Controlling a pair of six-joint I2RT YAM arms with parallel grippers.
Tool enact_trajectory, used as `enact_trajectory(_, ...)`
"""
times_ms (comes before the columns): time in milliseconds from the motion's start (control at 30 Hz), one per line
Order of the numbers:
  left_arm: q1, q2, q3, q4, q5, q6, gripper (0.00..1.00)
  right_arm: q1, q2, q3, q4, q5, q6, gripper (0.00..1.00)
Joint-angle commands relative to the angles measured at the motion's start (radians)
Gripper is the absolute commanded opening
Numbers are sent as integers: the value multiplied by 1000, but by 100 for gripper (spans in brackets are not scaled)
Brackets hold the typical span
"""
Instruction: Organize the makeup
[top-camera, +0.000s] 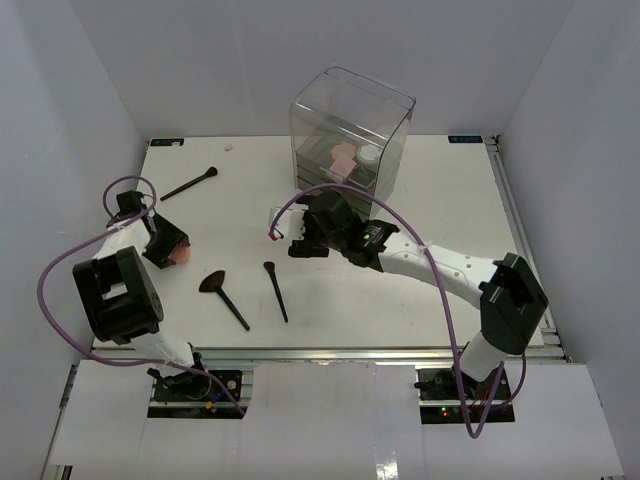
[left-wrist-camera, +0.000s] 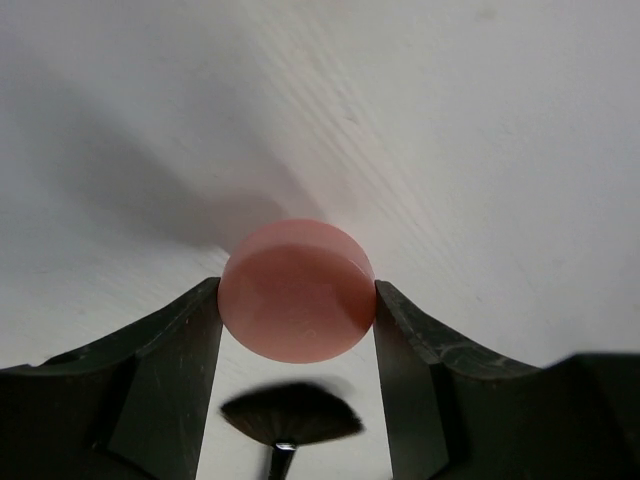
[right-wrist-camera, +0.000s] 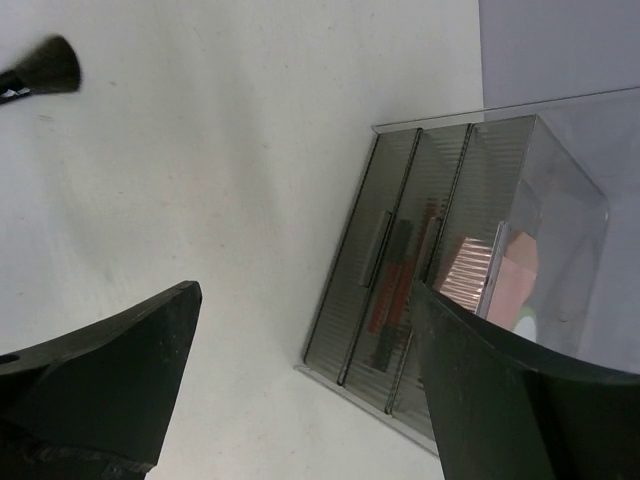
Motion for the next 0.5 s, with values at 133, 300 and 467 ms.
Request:
enact_trajectory(133, -49, -236, -151, 195, 345, 11, 12, -12, 332, 283, 80, 397, -194, 84)
enact_trajectory(300, -77, -253, -178, 231, 365, 8, 12, -27, 448, 406, 124, 530, -243, 78)
enact_trajectory(467, -89, -240, -200, 261, 368, 0, 12, -46, 504, 415, 231, 643, -338, 74)
